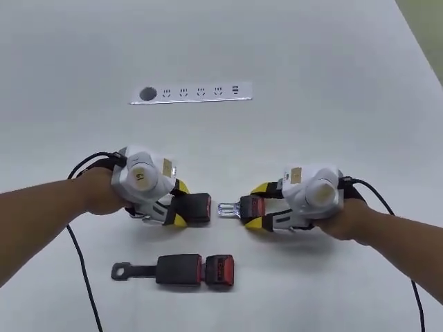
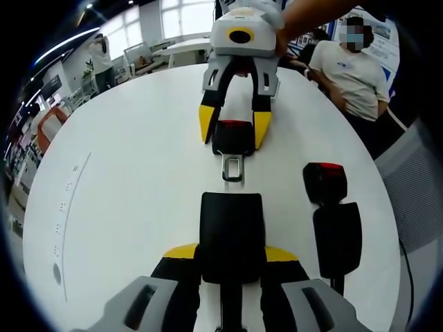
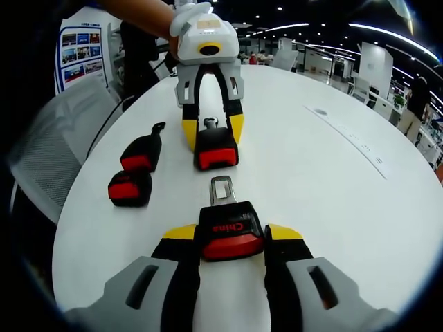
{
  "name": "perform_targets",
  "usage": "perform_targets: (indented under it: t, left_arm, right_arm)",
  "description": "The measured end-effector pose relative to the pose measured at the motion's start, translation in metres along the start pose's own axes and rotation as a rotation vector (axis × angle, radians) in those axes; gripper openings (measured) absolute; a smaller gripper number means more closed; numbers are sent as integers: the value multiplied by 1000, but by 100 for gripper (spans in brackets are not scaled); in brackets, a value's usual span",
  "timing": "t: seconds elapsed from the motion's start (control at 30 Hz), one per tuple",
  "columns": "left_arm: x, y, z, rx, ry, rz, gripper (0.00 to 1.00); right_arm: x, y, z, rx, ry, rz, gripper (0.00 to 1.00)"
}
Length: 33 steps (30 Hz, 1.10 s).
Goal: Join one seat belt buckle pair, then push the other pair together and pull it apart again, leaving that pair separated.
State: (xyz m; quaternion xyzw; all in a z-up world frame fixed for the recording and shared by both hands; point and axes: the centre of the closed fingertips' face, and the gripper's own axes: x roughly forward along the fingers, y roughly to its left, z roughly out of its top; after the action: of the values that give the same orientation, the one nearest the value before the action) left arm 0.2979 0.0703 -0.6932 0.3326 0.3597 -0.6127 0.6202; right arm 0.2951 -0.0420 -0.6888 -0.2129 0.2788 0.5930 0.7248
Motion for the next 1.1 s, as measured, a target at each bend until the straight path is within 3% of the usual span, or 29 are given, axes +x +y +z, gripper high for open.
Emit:
perform_targets:
  t: [0.2,0.33,0.67,1.1]
  left_arm:
    - [-1,0,1,-1,3,0,33]
    - [0,0,0,-1,5,0,33]
    - [-2,-3,5,-4,6,0,34]
    - [-1,-1,2,-14,6,3,34]
  right_arm:
    - [-15,0,-8,5,13,-5,34]
    - [-18,-6,-15,8,22,-10,34]
    - [-27,-7,-26,15,34,-19,34]
    - [-41,-11,-41,20,49,-31,34]
